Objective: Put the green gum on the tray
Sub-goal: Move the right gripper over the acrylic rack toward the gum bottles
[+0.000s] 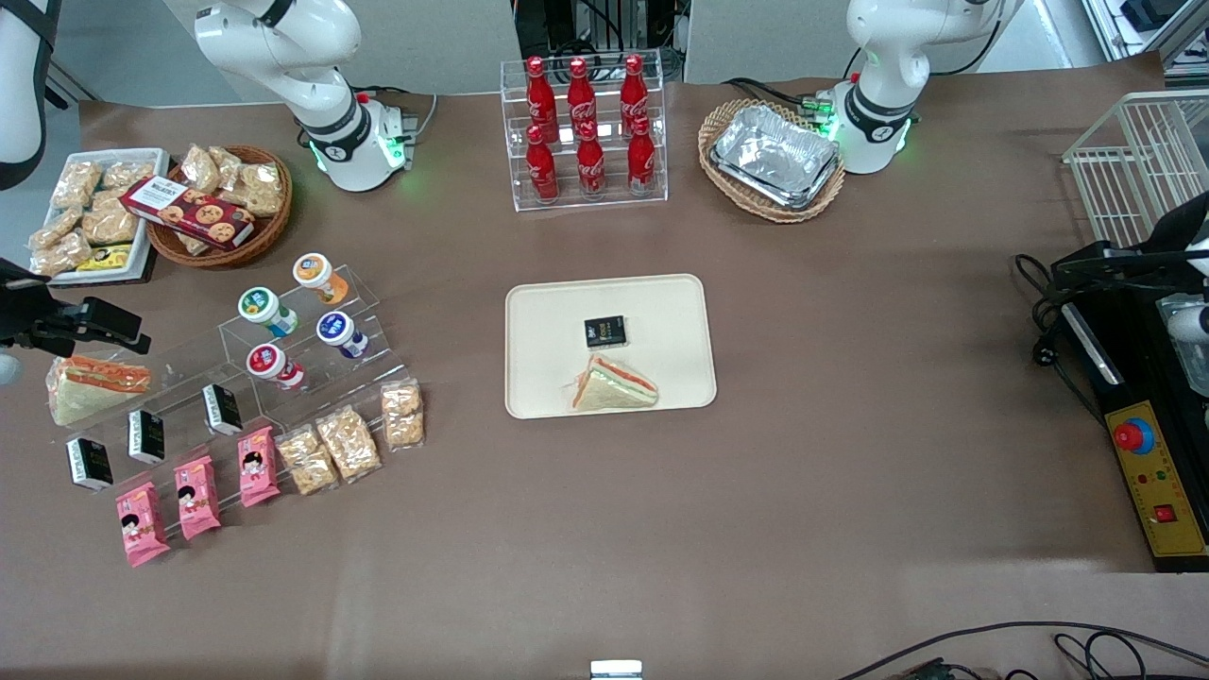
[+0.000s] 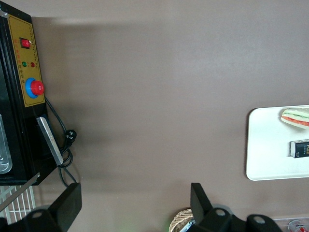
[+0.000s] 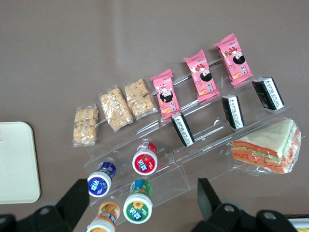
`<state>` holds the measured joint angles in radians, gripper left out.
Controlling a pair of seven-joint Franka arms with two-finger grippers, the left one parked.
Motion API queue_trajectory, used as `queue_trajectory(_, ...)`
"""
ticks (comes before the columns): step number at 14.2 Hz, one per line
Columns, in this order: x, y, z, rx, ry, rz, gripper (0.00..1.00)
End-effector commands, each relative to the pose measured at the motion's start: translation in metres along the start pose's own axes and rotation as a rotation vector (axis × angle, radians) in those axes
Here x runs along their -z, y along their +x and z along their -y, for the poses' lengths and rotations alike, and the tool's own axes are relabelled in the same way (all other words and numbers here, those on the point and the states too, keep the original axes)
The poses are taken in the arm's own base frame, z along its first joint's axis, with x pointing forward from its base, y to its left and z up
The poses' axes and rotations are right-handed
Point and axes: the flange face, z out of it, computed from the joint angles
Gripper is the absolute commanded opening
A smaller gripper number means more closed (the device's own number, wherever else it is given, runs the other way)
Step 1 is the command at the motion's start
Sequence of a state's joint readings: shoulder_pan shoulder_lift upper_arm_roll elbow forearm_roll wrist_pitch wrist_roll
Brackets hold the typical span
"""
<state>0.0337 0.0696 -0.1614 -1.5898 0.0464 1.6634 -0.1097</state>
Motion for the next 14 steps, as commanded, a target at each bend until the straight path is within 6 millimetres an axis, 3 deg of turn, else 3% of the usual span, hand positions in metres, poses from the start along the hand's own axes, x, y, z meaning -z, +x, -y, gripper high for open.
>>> queue_trajectory(1, 0.003, -0.004, 0.0, 0.015, 0.024, 0.0, 1.0)
queue_trajectory(5, 0.004, -0.004, -0.003, 0.01, 0.024, -0.004, 1.0)
queue_trajectory(11, -0.003, -0.001, 0.019, 0.049, 0.016, 0.011, 1.0)
queue_trajectory(14, 0.005, -0.015, 0.018, 0.087, 0.021, 0.055, 1.0)
